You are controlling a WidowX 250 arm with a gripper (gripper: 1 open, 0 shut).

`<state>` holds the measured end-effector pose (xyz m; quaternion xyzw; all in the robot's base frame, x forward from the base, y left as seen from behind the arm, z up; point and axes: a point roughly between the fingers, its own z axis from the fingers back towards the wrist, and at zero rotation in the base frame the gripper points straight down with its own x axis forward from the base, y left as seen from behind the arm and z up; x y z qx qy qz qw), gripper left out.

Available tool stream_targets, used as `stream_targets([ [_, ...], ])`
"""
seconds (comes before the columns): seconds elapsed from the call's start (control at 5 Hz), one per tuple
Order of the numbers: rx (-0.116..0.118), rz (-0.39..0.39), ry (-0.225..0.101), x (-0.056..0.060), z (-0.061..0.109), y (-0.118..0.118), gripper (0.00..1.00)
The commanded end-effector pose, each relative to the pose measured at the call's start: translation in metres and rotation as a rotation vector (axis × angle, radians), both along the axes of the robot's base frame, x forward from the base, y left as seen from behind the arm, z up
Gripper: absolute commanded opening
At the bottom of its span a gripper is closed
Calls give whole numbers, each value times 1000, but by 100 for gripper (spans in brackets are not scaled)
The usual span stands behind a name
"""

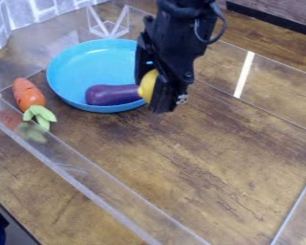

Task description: Put the lemon on the blue tray

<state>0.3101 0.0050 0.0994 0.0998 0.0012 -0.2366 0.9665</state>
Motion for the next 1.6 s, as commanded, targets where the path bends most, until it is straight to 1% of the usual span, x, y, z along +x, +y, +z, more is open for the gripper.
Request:
stream_targets([
  [0.0, -22, 33, -80, 0, 19, 16, 0],
  [0.2, -43, 29, -97, -1, 14, 14, 0],
  [0.4, -53, 29, -106, -1, 7, 12, 0],
  [0.8, -78, 28, -112, 1, 18, 15, 0],
  [1.0, -52, 145, -124, 1, 34, 35, 0],
  [1.2, -21, 319, -144, -4, 61, 61, 0],
  [1.4, 1, 338, -157, -13, 63, 71, 0],
])
